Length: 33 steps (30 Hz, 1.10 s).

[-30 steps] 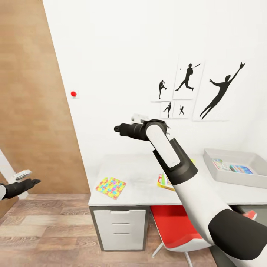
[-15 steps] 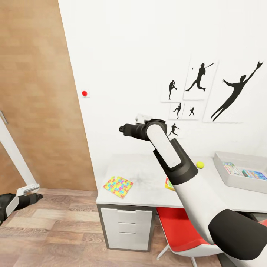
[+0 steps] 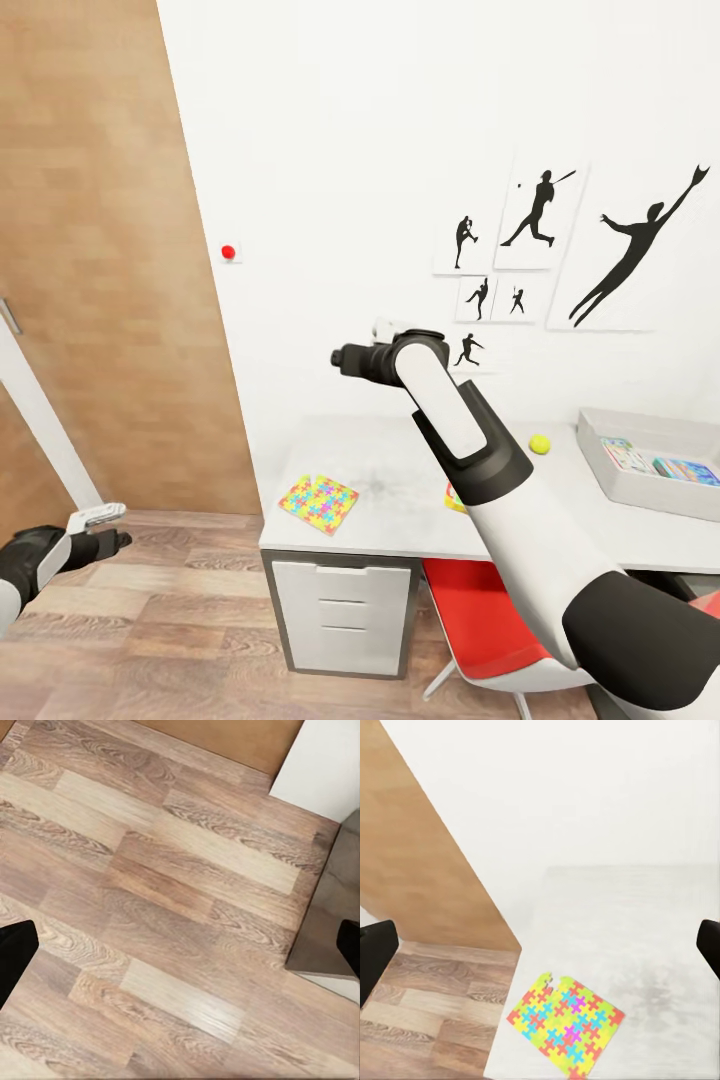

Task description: Put all the toys in the child's room - the three board games (two on the bed and one on the table), the two jigsaw puzzles on the table, and the tennis ball on the table - inside the toy box on the table in the child's room.

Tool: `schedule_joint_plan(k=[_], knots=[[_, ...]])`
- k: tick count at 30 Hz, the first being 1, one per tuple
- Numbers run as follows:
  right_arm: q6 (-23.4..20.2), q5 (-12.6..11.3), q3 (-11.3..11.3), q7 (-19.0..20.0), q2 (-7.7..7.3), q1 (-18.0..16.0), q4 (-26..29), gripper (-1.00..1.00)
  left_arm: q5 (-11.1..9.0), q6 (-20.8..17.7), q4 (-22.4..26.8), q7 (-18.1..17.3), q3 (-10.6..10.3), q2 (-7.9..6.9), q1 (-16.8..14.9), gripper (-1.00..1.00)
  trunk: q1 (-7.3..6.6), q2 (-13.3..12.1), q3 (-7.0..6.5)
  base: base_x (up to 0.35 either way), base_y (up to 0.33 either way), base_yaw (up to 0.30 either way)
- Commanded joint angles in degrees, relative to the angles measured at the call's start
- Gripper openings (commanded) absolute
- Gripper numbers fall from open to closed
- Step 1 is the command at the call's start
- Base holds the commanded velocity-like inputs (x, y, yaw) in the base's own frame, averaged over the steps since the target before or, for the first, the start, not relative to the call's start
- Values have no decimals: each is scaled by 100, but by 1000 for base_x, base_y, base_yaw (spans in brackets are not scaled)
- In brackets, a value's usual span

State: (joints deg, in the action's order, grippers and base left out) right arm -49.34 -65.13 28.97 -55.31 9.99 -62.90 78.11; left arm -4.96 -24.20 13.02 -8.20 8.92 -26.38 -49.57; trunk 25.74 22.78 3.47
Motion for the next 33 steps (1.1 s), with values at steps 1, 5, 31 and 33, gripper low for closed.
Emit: schedule_joint_plan(k=[1,5,31,33], knots=[[-20,-50,3,-65,1,-8,-4,100,-50,-43,8,-2,10,0,1,100,4,14,14,0,0,0],[-38,-45,-6,-129,1,-3,-15,100,-49,-36,8,9,-13,2,22,100,4,14,14,0,0,0],[-198,-1512,-12,-1248,1,-12,-1895,100,-61,-76,-7,-709,-30,-3,120,100,4,14,14,0,0,0],[-199,-1524,-5,-1247,1,-12,-1888,100,-59,-89,-8,-878,-34,-15,130,100,4,14,14,0,0,0]])
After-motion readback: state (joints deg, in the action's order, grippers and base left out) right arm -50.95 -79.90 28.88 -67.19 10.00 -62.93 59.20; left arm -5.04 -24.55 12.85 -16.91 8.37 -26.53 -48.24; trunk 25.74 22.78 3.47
